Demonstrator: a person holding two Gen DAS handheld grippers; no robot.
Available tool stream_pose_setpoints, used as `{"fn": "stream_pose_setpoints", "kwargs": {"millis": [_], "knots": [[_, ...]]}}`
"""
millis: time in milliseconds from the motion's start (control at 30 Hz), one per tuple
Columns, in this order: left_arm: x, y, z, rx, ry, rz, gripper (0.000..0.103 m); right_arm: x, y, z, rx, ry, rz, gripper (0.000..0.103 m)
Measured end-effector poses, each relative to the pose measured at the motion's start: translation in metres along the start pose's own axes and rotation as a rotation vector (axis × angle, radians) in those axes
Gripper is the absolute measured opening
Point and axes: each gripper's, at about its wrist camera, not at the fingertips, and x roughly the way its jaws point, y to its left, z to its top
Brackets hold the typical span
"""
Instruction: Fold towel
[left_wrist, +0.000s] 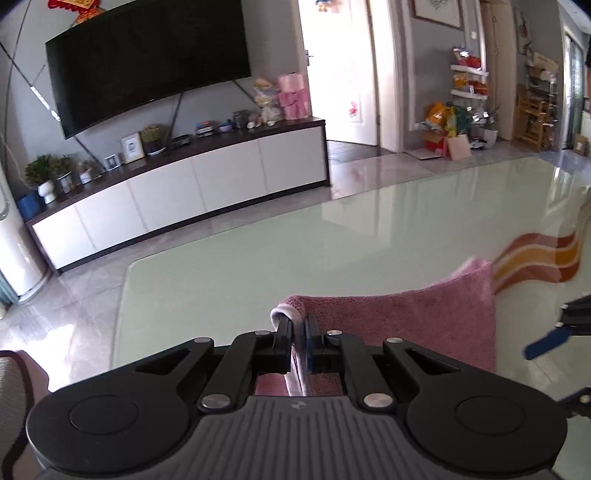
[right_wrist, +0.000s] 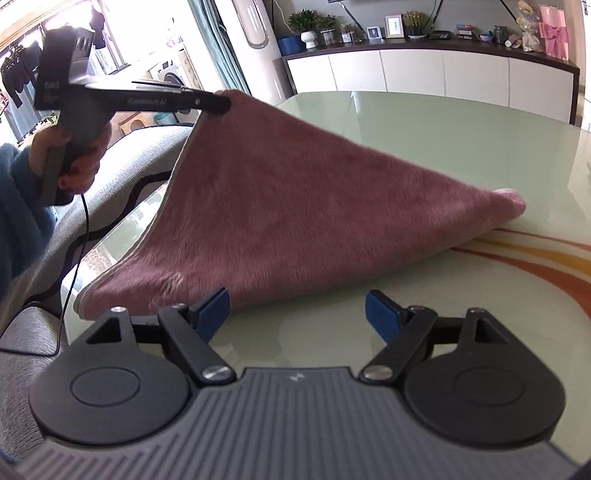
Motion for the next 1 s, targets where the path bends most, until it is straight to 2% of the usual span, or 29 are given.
{"fn": "stream_pose_setpoints", "kwargs": {"millis": [233, 533, 1000], "knots": [[0.041, 0.011, -0.012, -0.019, 0.106, 0.071, 0.007, 0.0, -0.001, -0.001, 0.002, 0.01, -0.006, 0.082], [0.065, 0.012, -0.027, -0.008, 0.176, 0.107, 0.007, 0.001, -0.004, -0.001, 0.008, 0.028, -0.009, 0.082], [0.05, 0.022, -0.013, -0.066, 0.06, 0.159, 0.007, -0.002, 0.001, -0.012, -0.004, 0.049, -0.013, 0.082]]}}
